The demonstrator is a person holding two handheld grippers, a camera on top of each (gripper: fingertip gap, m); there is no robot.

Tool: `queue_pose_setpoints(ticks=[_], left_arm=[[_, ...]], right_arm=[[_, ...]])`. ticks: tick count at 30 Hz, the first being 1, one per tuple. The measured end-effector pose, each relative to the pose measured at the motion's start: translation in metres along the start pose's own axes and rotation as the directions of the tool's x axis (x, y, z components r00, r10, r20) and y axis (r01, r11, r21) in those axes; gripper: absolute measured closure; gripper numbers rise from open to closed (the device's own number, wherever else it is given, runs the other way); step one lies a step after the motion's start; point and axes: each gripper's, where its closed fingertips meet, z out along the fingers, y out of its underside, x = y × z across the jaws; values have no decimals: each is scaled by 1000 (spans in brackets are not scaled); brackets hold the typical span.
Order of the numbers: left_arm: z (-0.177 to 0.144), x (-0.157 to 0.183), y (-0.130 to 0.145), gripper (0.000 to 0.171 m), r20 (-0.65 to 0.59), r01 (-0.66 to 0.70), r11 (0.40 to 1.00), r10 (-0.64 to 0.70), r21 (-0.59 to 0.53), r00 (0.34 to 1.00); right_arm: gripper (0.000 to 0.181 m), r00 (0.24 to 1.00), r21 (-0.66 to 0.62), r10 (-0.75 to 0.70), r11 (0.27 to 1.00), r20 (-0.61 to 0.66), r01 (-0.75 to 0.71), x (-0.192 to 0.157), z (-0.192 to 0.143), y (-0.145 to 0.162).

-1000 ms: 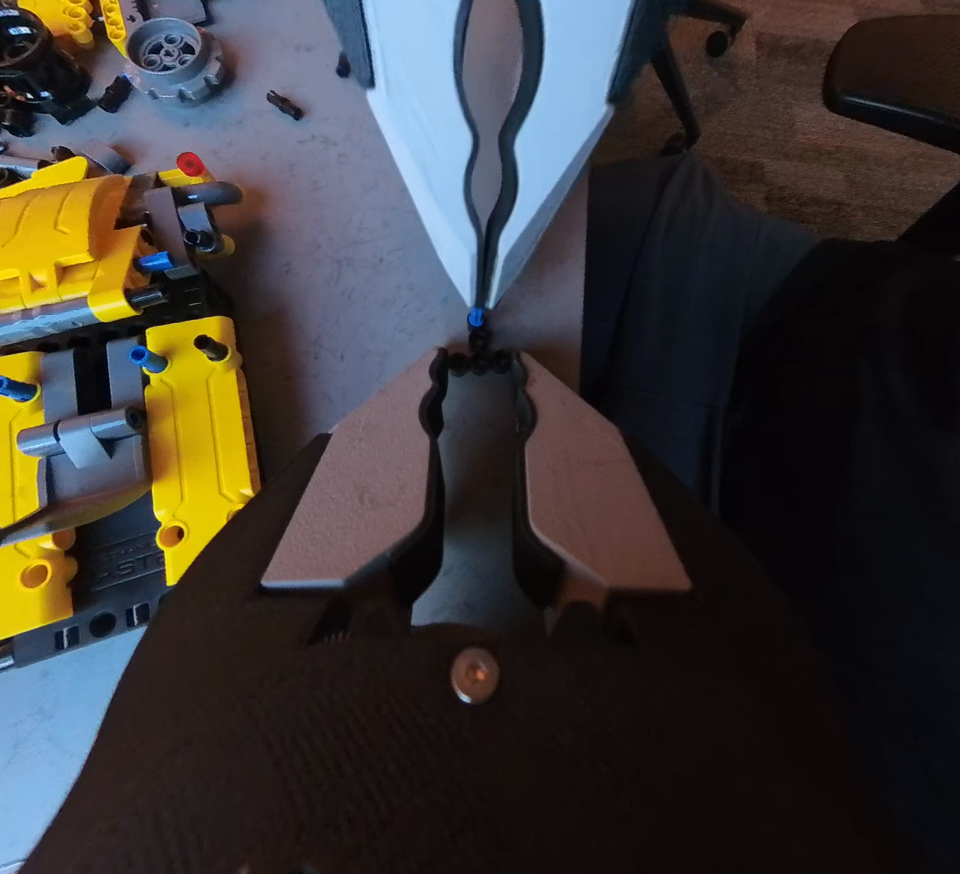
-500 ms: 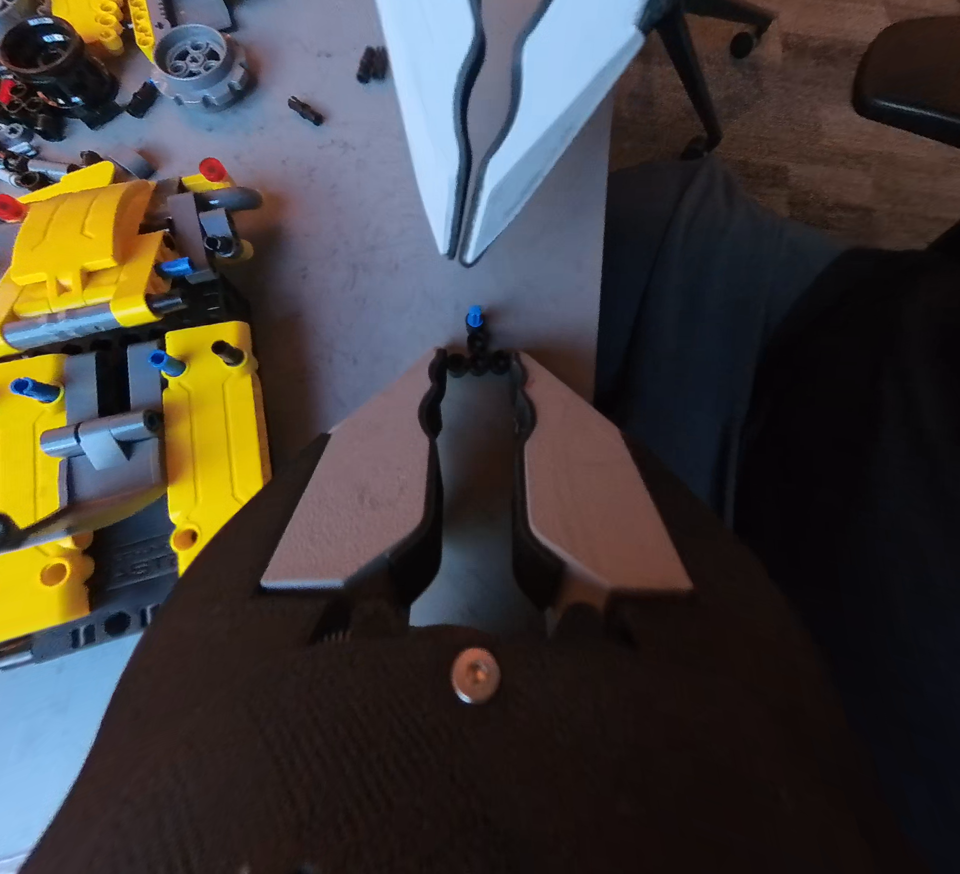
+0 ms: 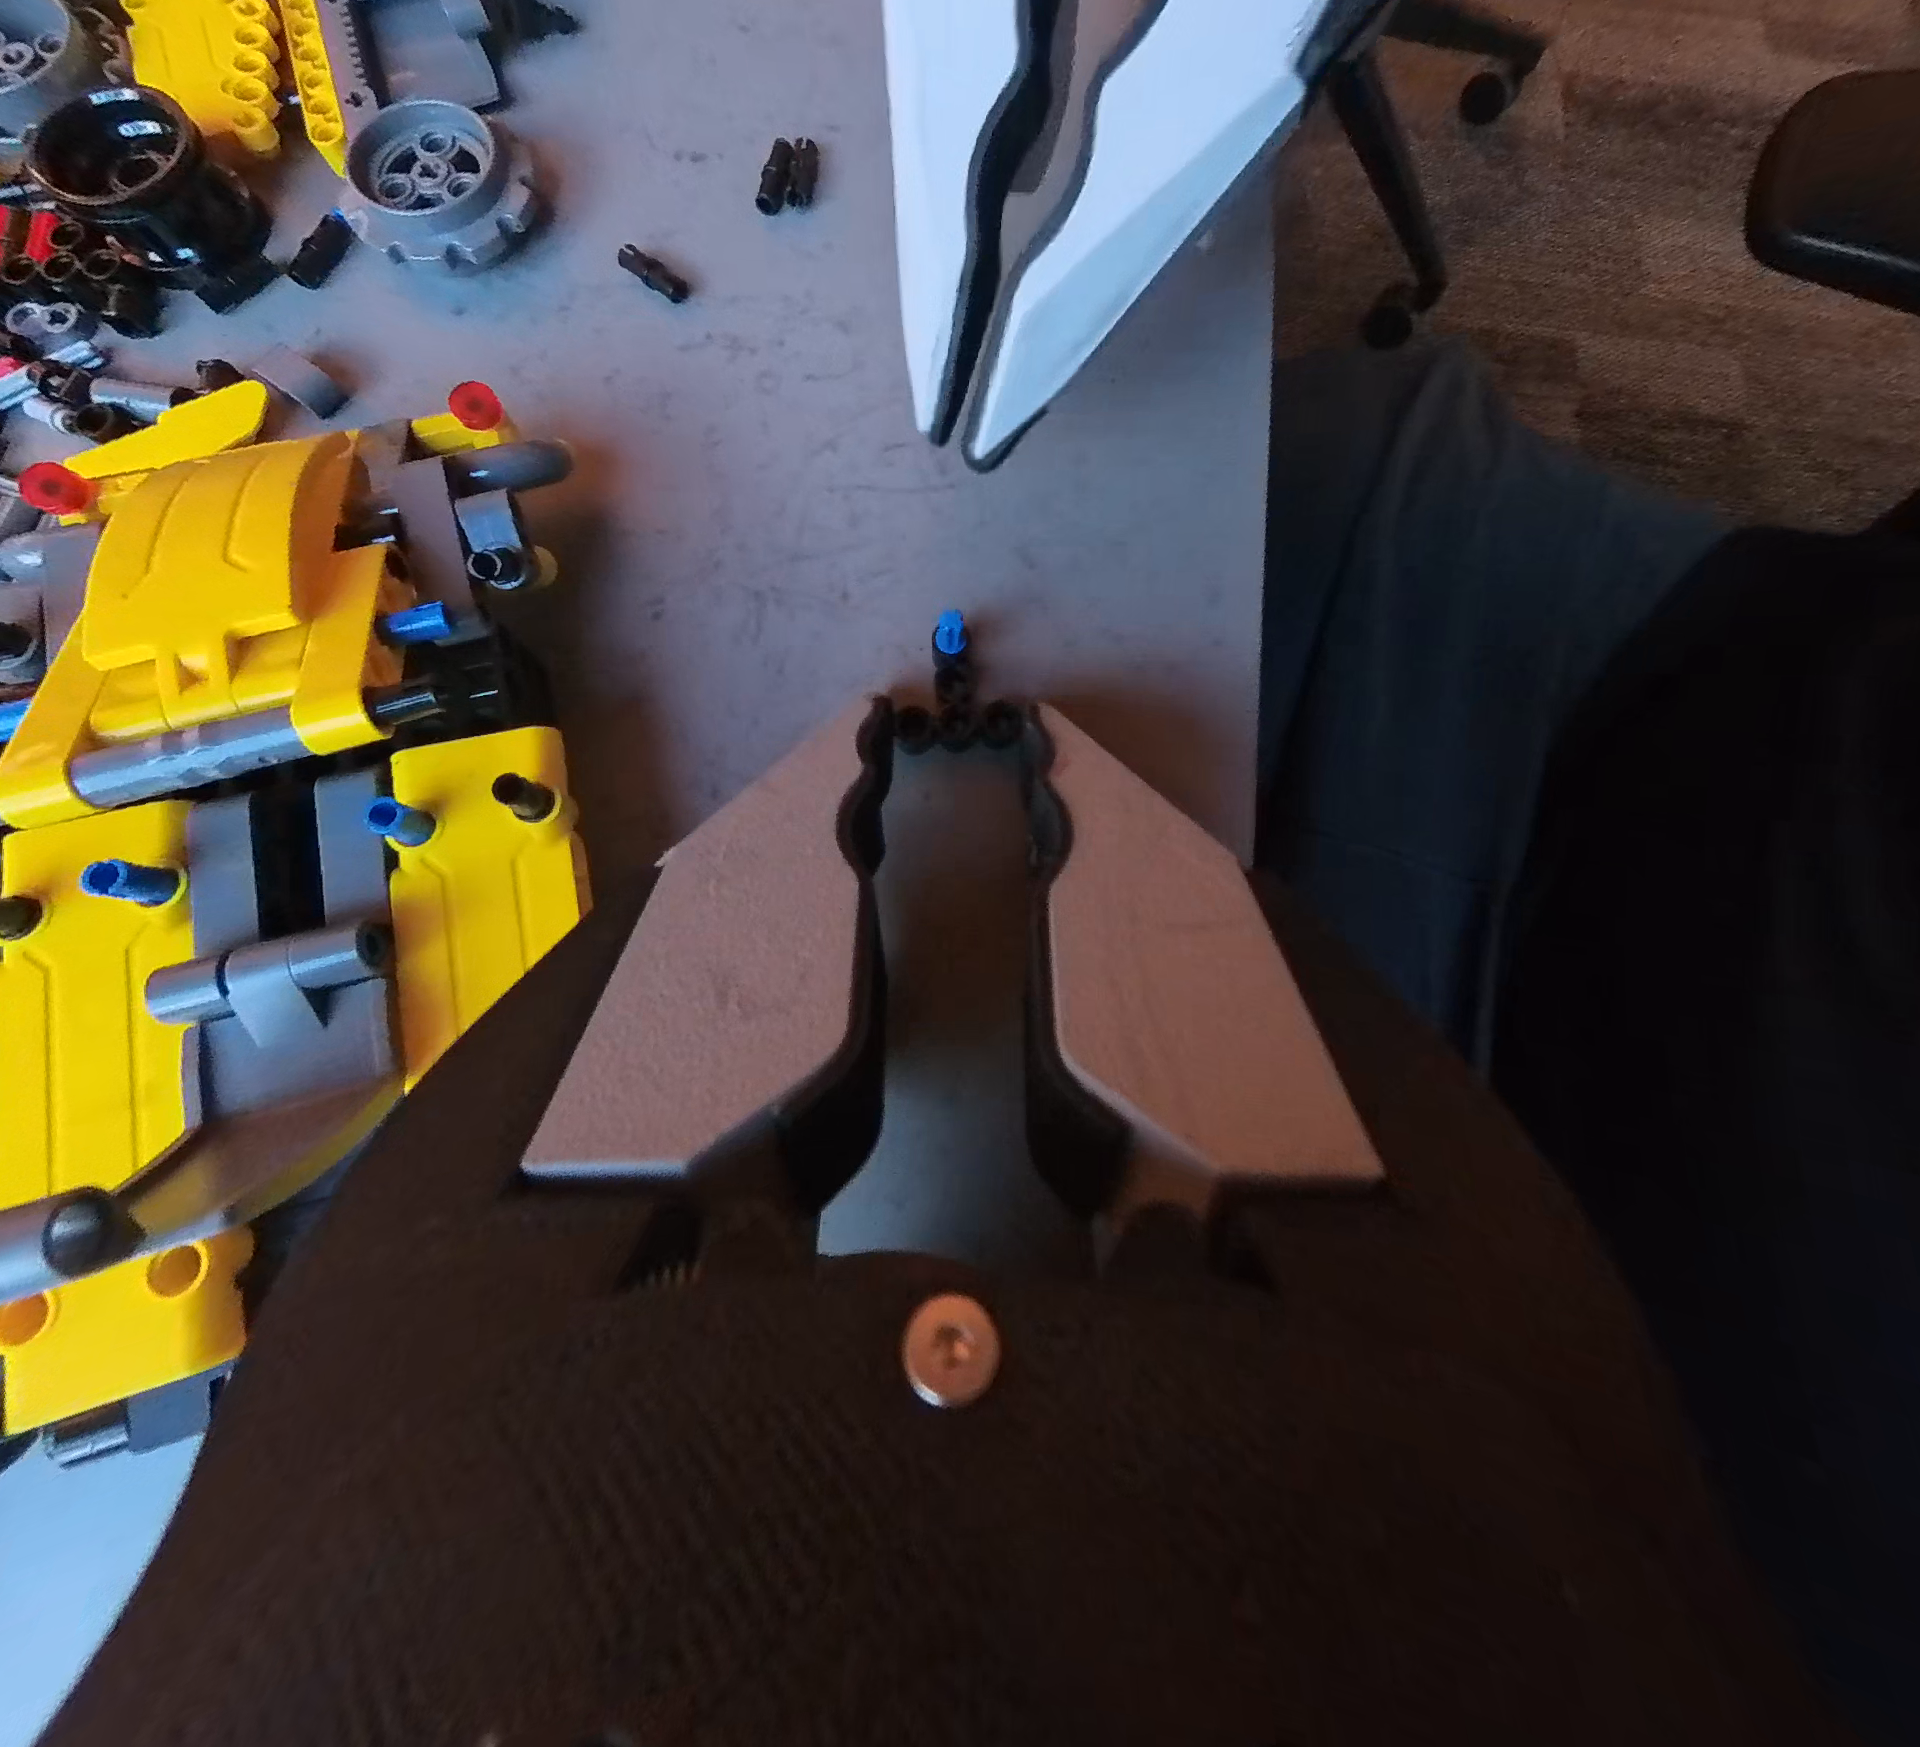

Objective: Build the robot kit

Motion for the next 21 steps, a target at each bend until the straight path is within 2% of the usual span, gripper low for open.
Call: queue_pose_setpoints(ticks=[21], left_arm=[[0, 0, 0, 150, 6, -6, 1000, 6, 0, 1000]], right_arm=[[178, 998, -1, 48, 999, 27, -48, 2, 4, 0]])
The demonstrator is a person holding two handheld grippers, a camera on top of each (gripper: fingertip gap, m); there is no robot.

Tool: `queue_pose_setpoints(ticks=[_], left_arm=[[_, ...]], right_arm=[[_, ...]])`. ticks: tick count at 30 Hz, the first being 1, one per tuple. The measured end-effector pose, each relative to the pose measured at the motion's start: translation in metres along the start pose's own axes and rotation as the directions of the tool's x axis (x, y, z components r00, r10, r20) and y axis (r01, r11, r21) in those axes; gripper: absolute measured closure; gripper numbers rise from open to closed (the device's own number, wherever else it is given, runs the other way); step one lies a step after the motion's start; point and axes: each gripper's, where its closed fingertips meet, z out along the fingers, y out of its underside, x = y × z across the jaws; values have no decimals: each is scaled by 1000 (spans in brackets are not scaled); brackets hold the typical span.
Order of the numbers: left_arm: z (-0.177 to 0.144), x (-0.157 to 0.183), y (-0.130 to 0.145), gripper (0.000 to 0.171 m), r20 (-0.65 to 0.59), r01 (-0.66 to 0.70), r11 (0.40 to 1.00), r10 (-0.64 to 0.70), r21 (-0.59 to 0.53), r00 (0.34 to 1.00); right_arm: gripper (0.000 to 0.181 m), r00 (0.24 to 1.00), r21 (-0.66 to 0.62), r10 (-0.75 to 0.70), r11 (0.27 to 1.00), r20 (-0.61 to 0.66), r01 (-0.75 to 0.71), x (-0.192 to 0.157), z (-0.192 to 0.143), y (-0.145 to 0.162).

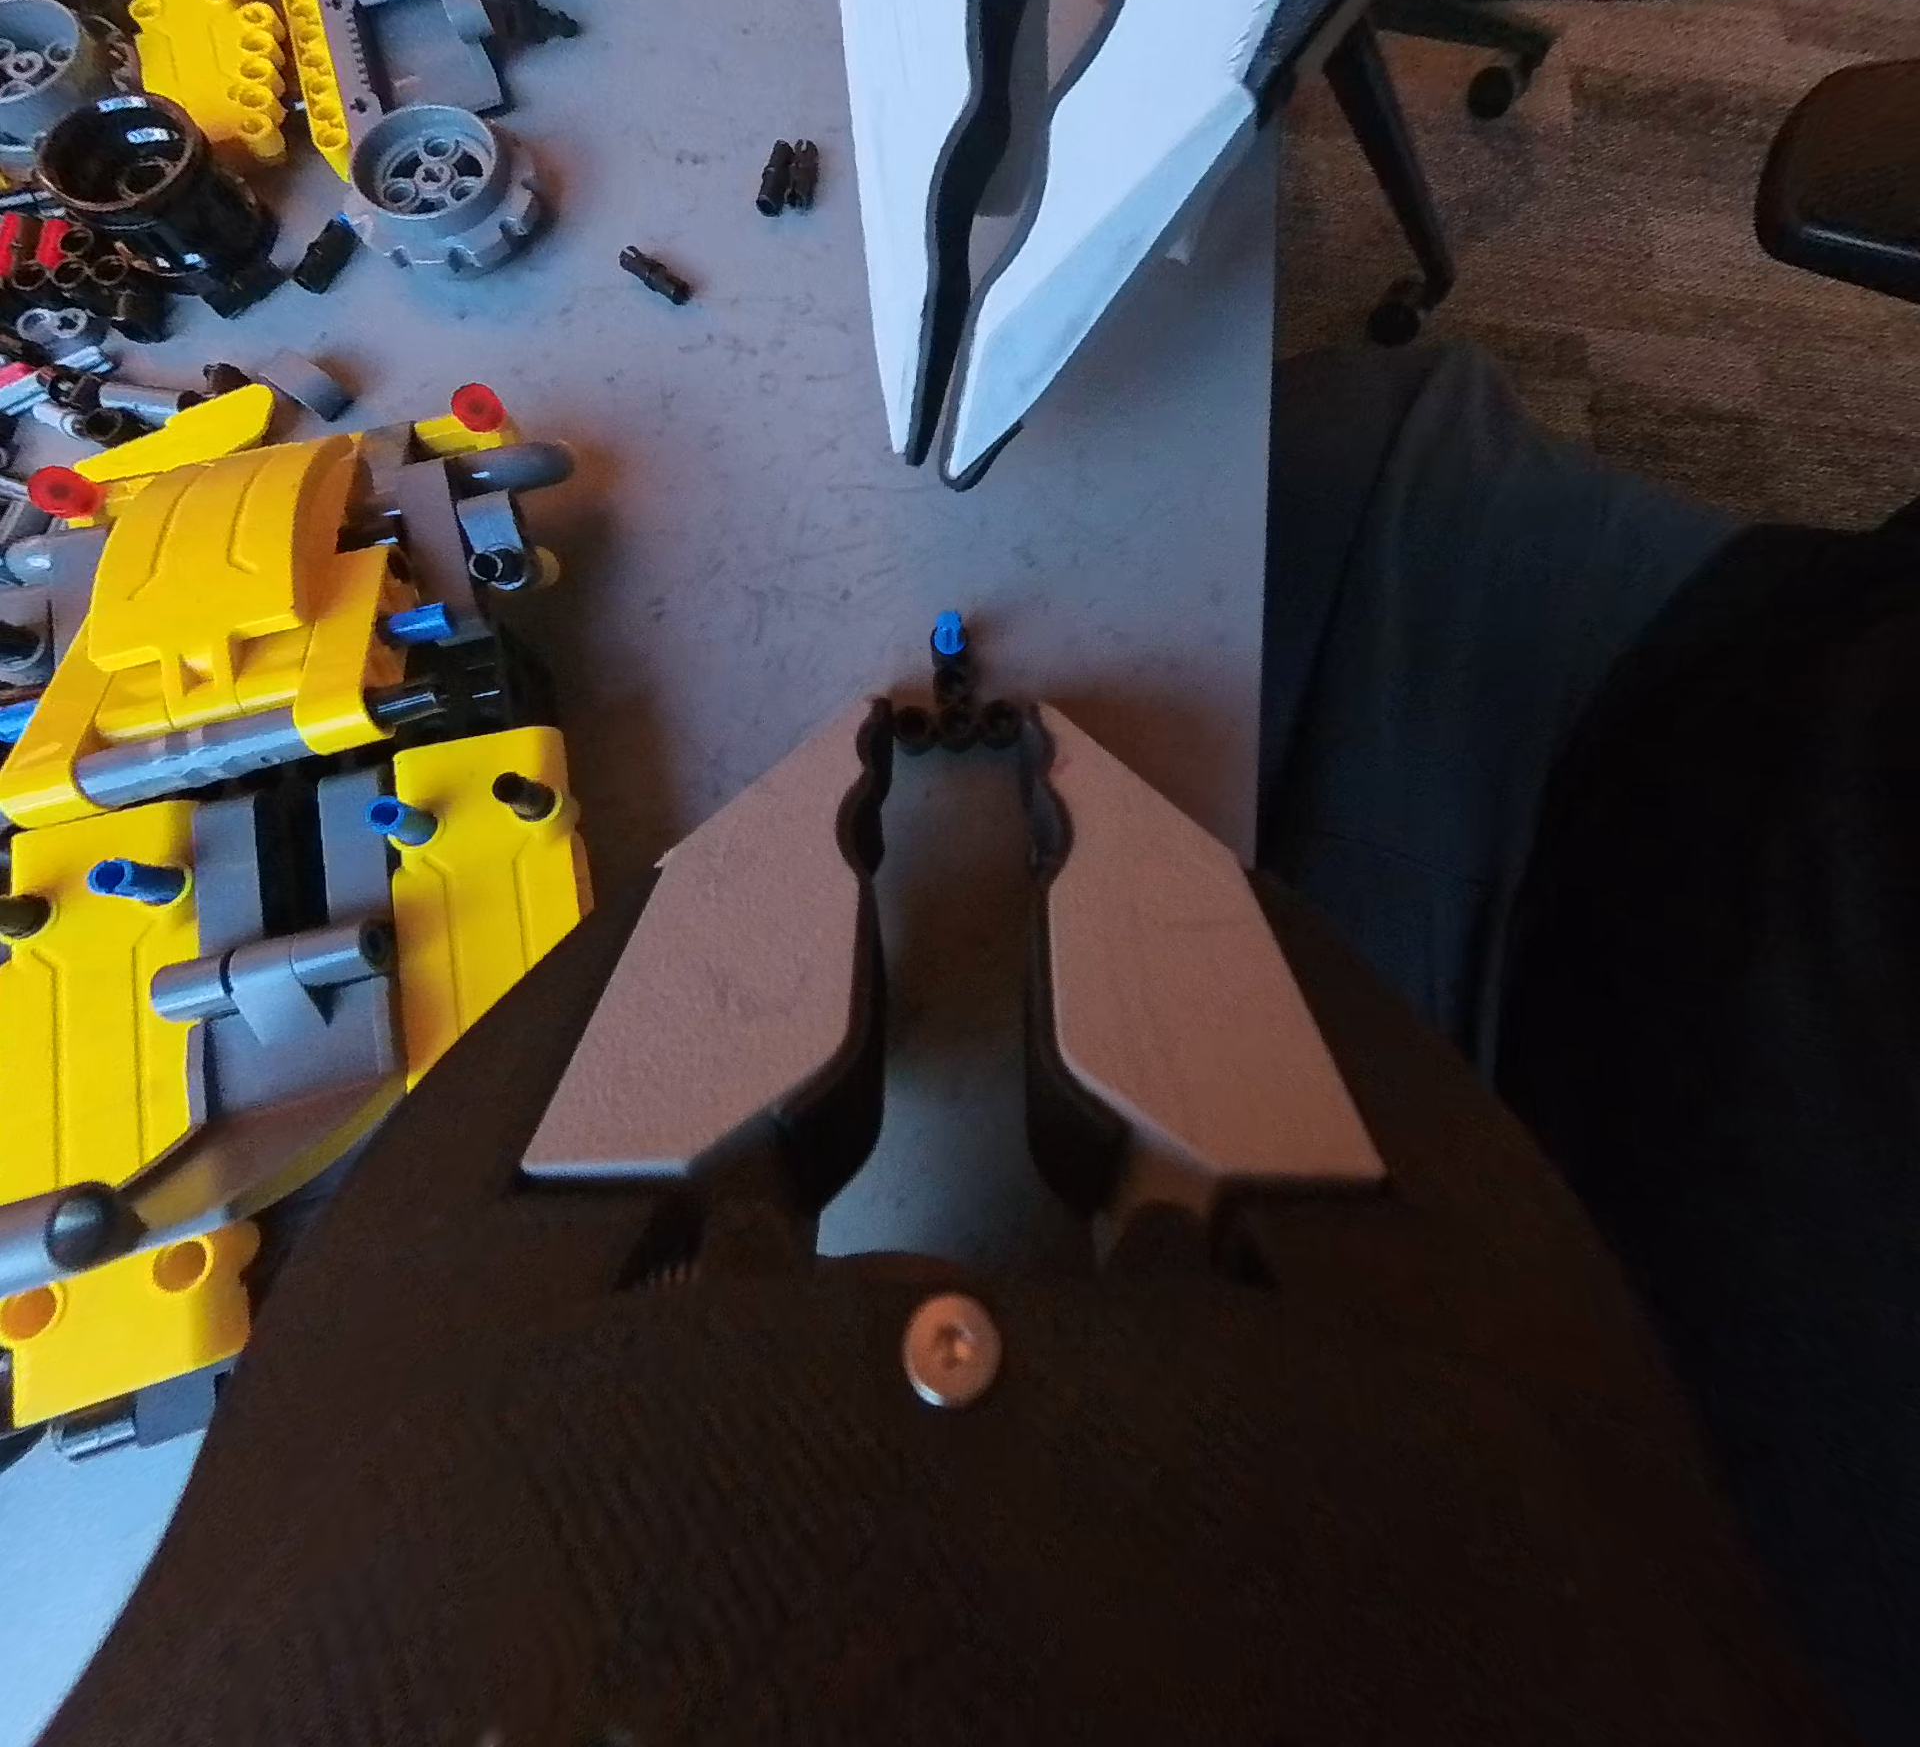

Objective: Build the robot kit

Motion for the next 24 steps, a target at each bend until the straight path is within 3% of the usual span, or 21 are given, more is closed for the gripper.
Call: queue_pose_setpoints(ticks=[19, 24], left_arm=[[0, 0, 0, 150, -3, 3, 1000, -3, 0, 1000], [-1, -1, 0, 150, 1, 14, 1000, -14, 0, 1000]], right_arm=[[178, 1000, 11, 15, 1000, -1, -15, 2, 0, -1], [180, 997, 119, 48, 992, -52, -42, 13, -17, -12]])
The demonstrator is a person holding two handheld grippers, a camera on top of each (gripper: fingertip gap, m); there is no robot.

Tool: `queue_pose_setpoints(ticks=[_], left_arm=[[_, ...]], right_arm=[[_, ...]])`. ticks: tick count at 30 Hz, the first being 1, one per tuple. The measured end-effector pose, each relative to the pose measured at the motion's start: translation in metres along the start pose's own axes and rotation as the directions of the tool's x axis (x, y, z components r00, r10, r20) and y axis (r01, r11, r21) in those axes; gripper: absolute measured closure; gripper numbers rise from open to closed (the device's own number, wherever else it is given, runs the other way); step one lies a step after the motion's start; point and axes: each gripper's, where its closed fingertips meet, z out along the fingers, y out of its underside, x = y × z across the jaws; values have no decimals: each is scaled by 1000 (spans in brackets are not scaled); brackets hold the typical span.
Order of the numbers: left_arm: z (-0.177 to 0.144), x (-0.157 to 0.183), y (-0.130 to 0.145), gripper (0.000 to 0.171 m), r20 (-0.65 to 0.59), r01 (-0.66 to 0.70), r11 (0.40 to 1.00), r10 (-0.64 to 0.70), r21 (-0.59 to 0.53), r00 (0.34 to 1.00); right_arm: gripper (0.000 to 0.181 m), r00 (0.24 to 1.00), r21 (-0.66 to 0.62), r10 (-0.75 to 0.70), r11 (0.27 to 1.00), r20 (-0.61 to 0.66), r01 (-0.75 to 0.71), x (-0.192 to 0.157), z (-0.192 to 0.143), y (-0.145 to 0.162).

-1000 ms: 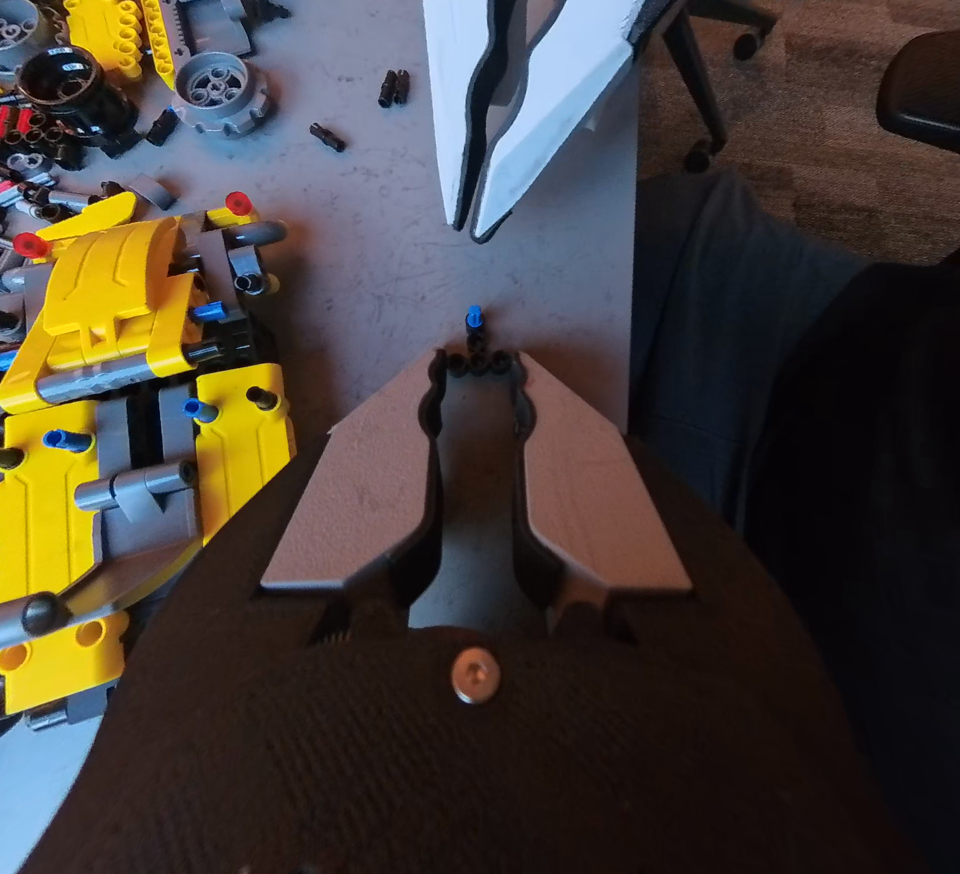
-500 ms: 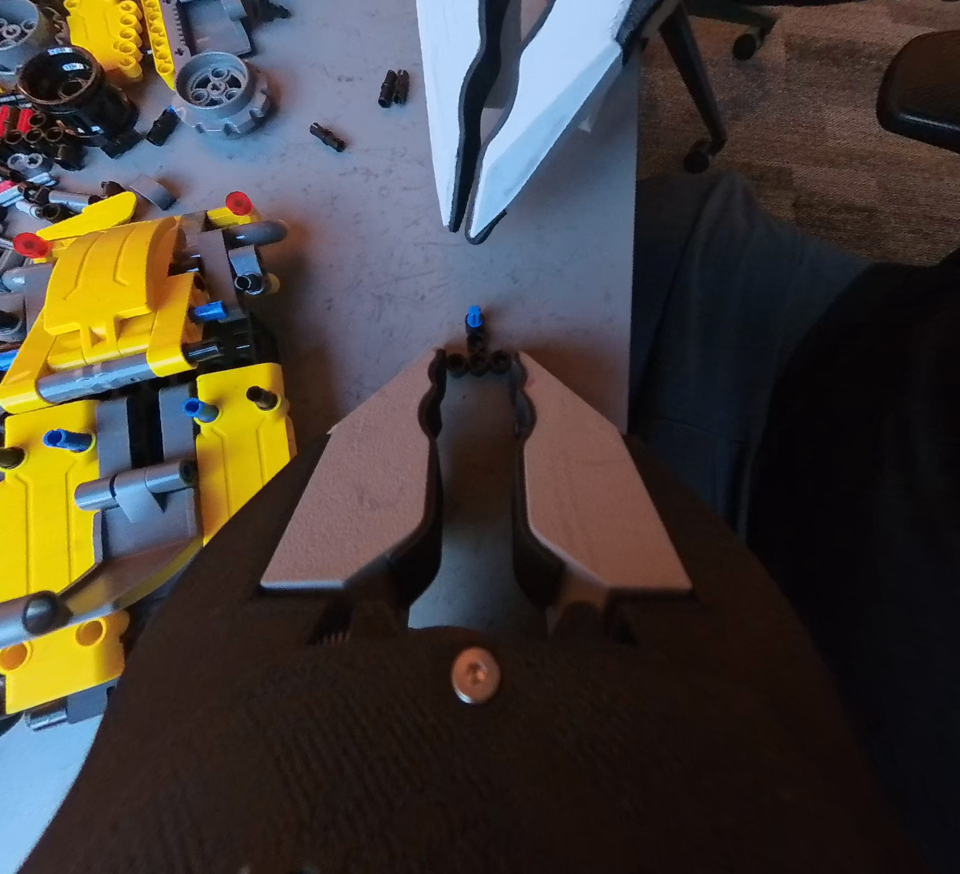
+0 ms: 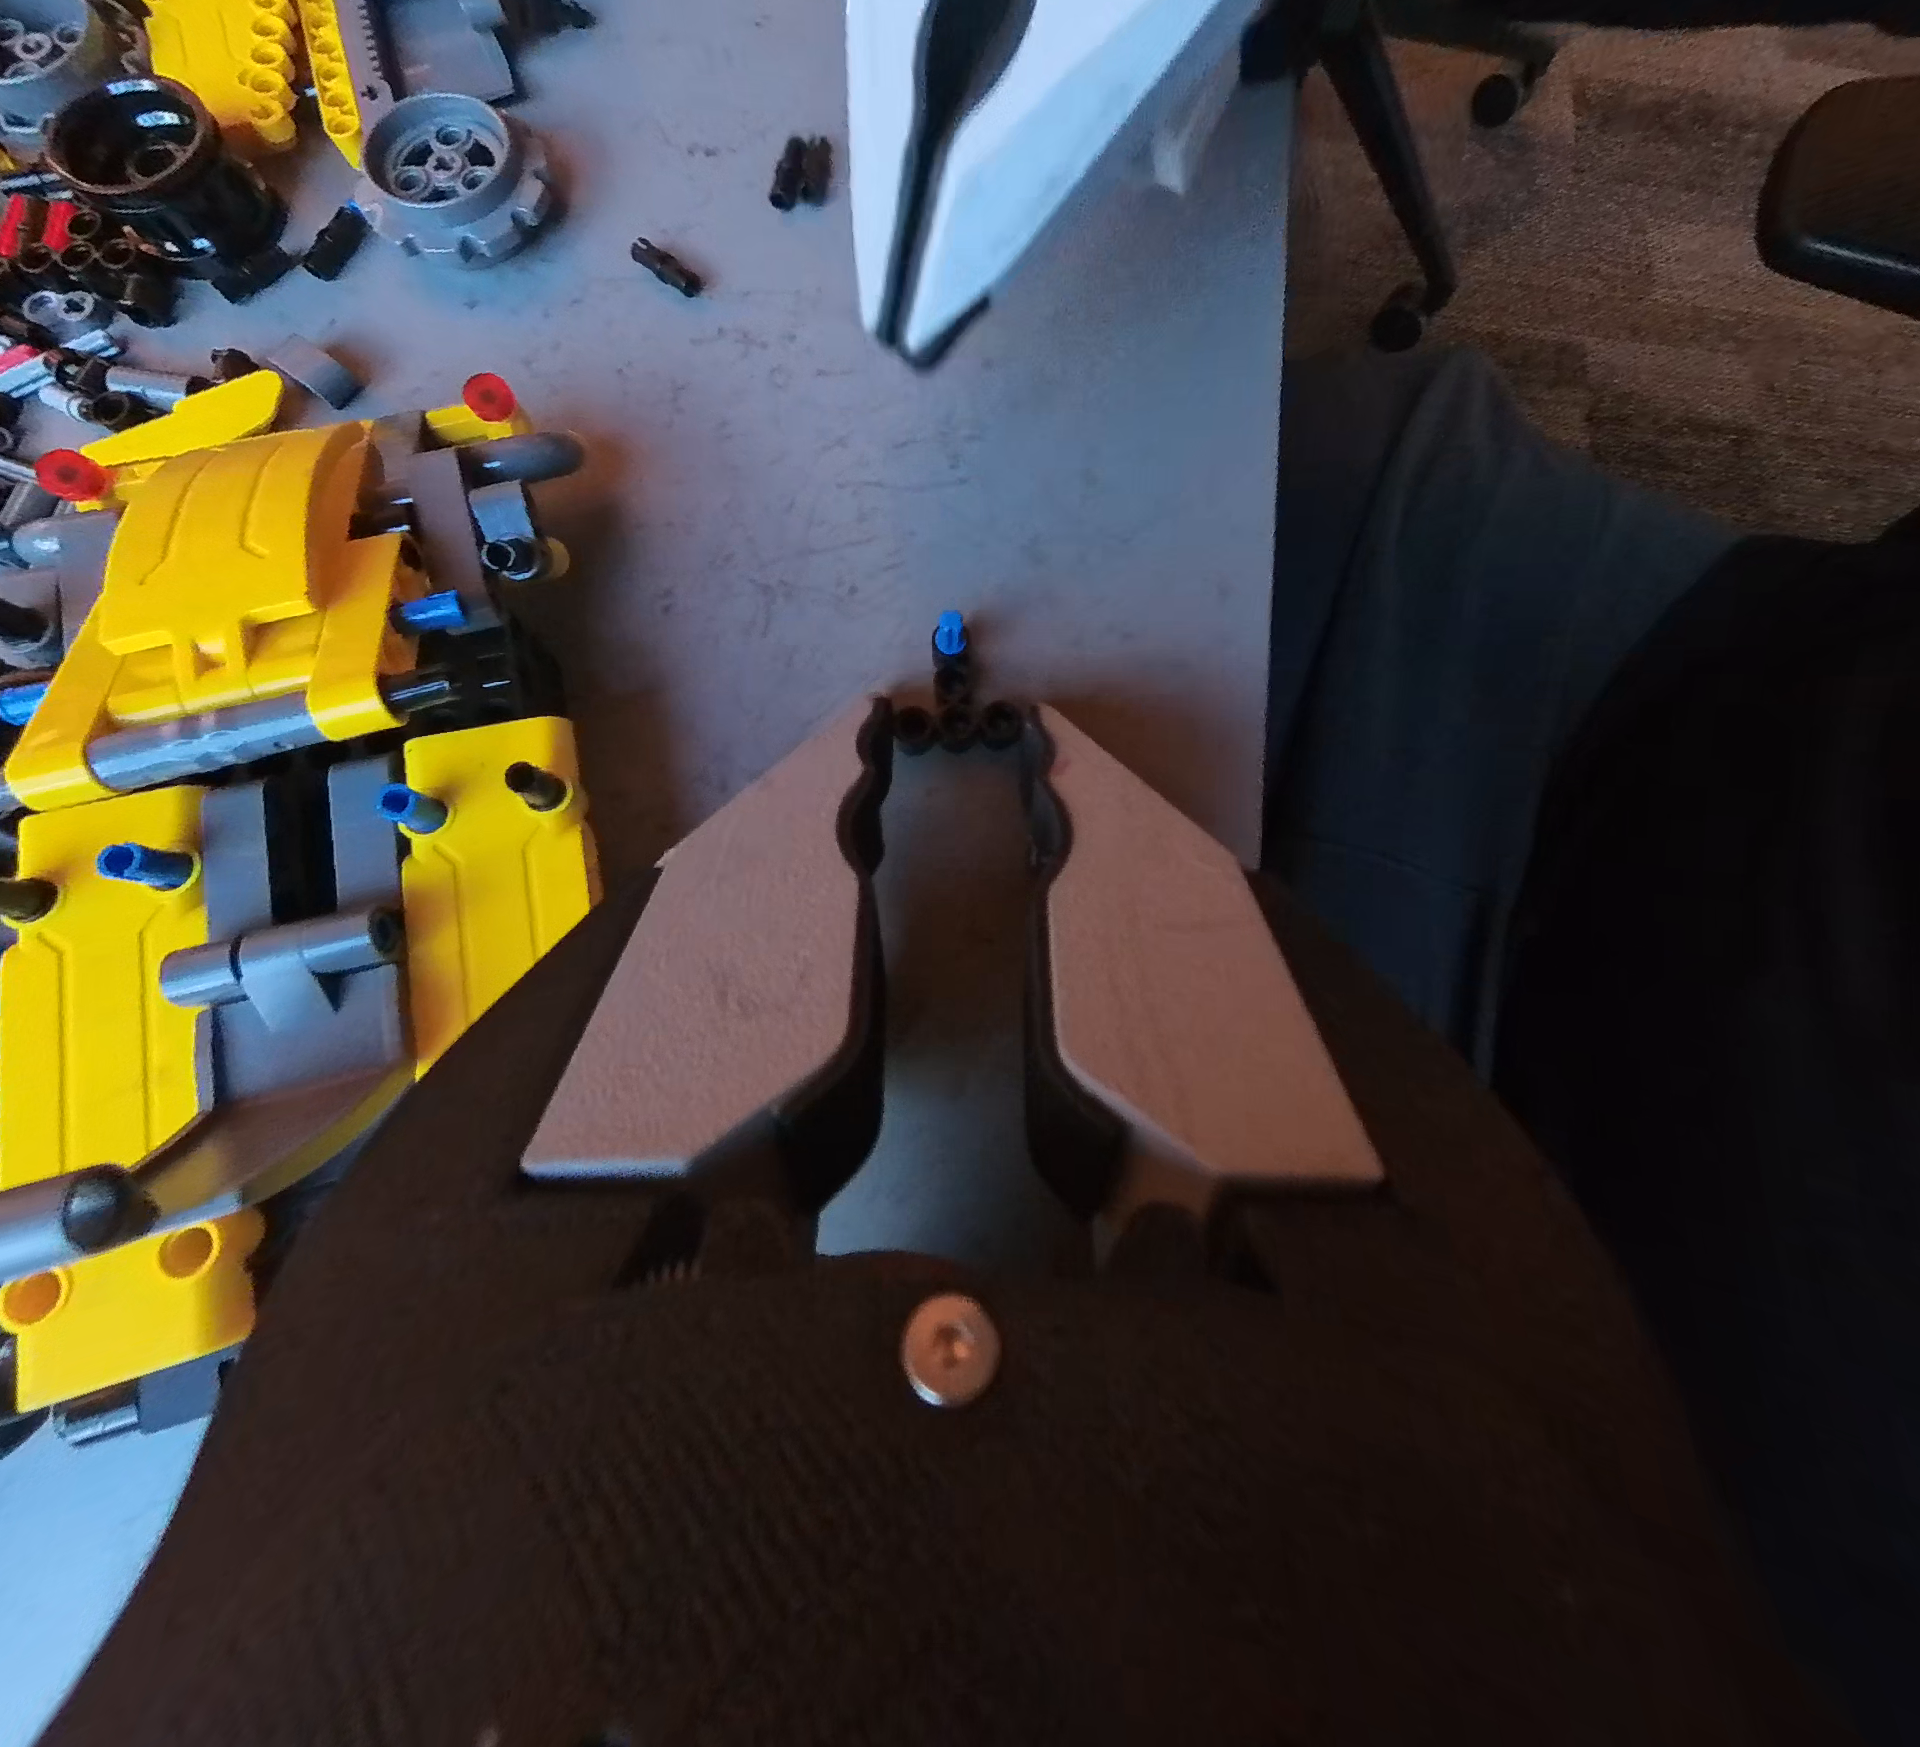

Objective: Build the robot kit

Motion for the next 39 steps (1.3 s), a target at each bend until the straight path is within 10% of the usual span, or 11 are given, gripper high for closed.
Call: queue_pose_setpoints(ticks=[11, 39], left_arm=[[0, -1, 0, 150, -9, 13, 1000, -13, 1, 1000], [0, -1, 0, 149, 1, 1, 1000, -1, 0, 1000]], right_arm=[[171, 981, -145, -11, 989, -192, -17, 58, -42, 31], [177, 1000, -269, -10, 963, -27, 2, 56, -33, 58]])
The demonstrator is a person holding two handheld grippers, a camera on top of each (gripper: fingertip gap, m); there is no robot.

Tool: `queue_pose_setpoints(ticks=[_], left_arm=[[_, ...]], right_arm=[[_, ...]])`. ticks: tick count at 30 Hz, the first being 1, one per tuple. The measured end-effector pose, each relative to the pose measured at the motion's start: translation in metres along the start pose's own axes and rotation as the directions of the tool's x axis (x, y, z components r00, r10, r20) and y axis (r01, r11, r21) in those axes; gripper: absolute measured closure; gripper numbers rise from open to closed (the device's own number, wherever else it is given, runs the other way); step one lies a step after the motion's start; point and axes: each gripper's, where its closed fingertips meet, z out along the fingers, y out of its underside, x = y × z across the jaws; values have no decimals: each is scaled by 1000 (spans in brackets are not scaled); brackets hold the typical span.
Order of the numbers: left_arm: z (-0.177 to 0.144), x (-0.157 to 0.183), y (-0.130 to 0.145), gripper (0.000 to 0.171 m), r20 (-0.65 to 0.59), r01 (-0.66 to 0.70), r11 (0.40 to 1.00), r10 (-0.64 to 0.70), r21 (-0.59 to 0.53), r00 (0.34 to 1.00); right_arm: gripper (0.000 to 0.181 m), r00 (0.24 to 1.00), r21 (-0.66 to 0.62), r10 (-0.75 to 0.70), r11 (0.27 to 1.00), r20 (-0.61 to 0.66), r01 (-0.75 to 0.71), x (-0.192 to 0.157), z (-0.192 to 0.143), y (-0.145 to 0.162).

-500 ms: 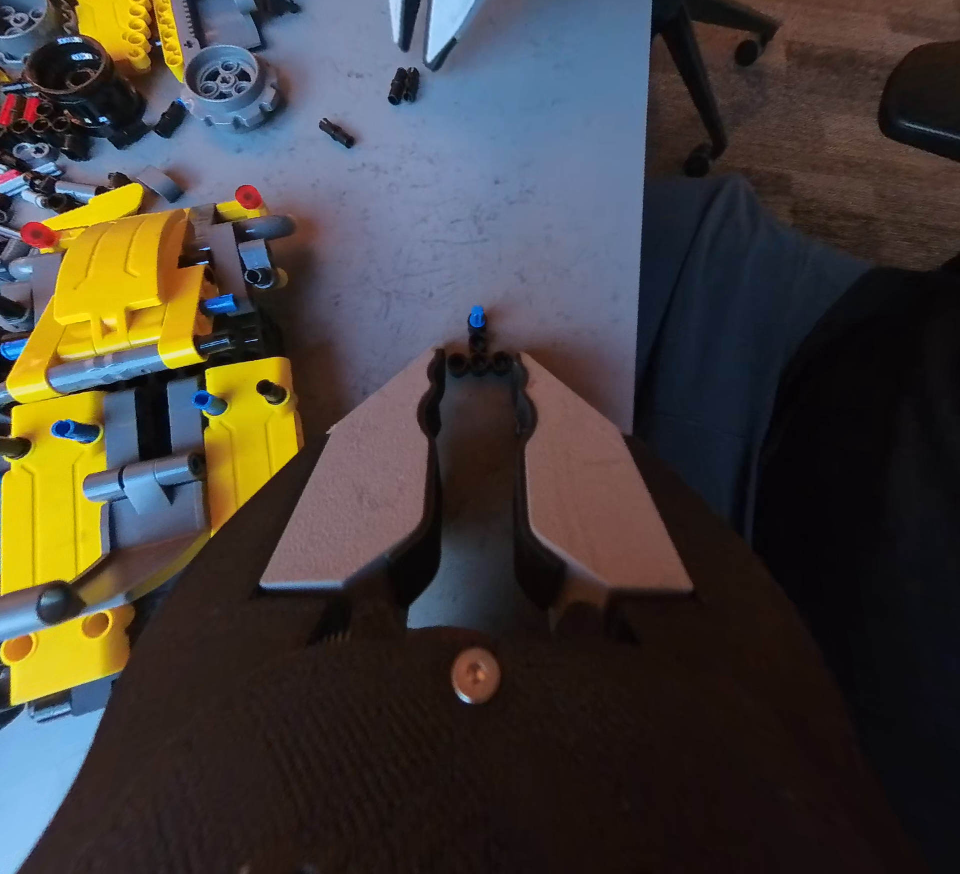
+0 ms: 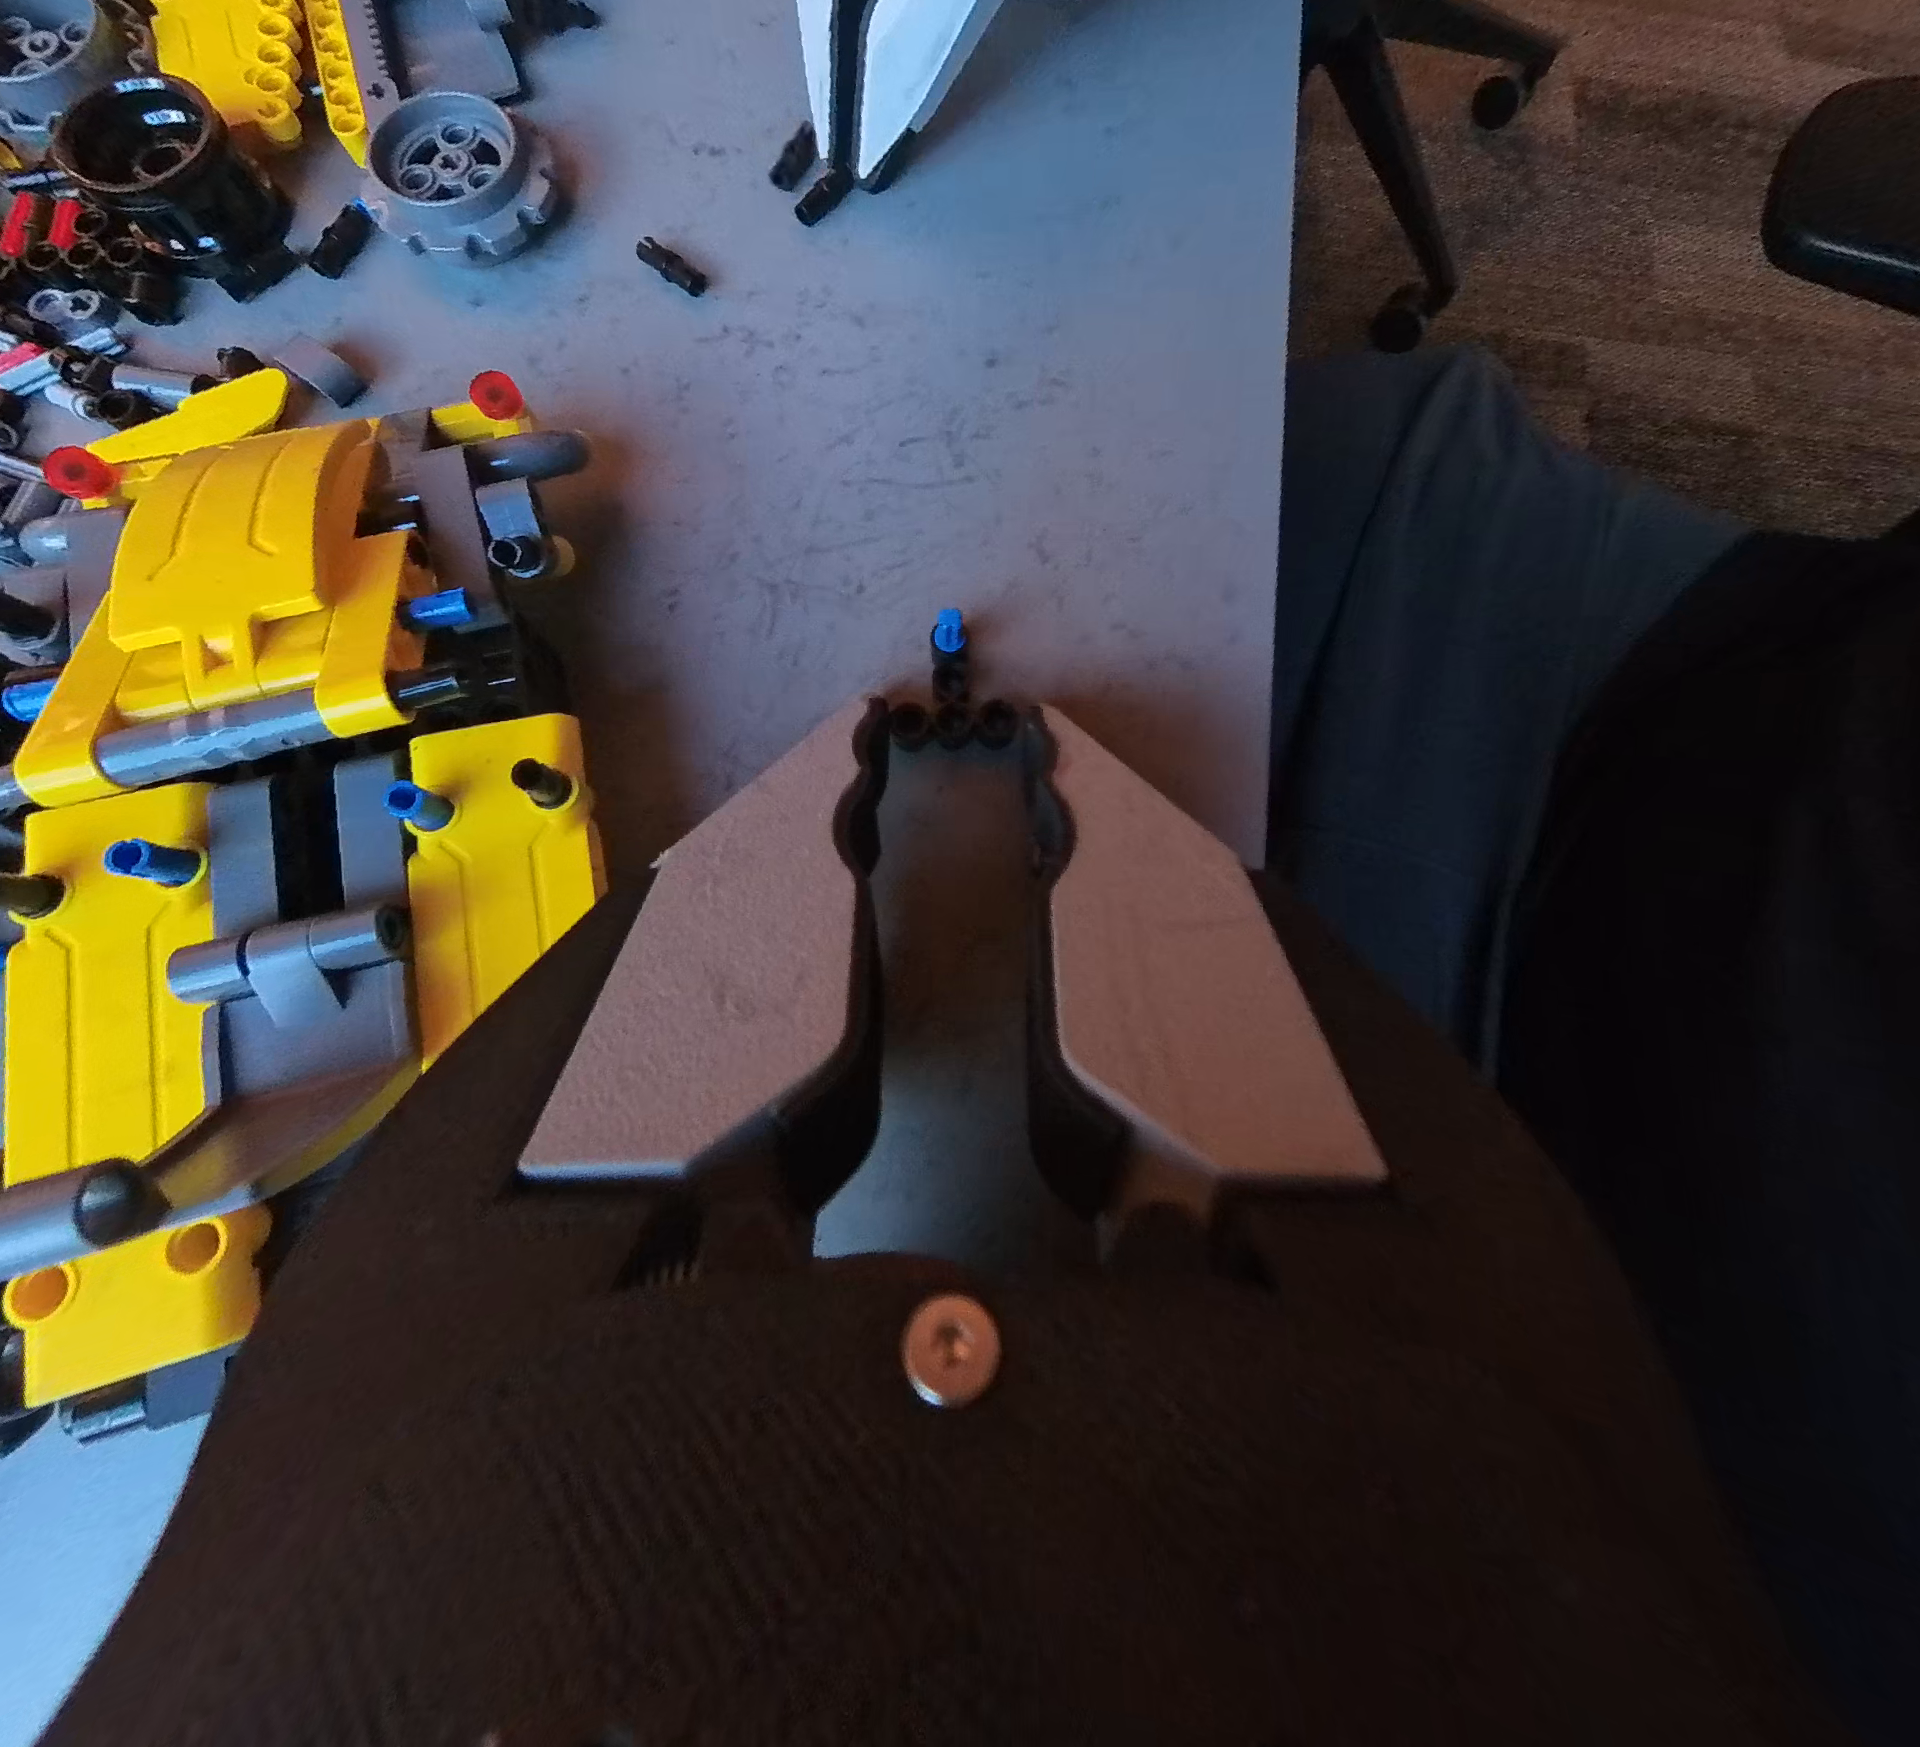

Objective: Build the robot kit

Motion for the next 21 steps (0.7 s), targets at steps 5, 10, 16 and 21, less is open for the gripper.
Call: queue_pose_setpoints(ticks=[5, 10, 16, 21], left_arm=[[0, 0, 0, 149, 2, -2, 1000, 2, 0, 1000], [0, 0, 0, 149, 2, -2, 1000, 2, 0, 1000], [0, 0, 0, 149, 2, -1, 1000, 1, 0, 1000], [0, 0, 0, 149, 1, -1, 1000, 1, 0, 1000]], right_arm=[[178, 1000, 11, 9, 1000, -7, -8, -1, 0, -1], [178, 1000, 28, 12, 1000, -1, -12, -4, -2, -3], [178, 1000, 33, 13, 999, 1, -13, -8, -3, -2], [178, 1000, 36, 14, 999, -2, -14, -8, -3, -2]])
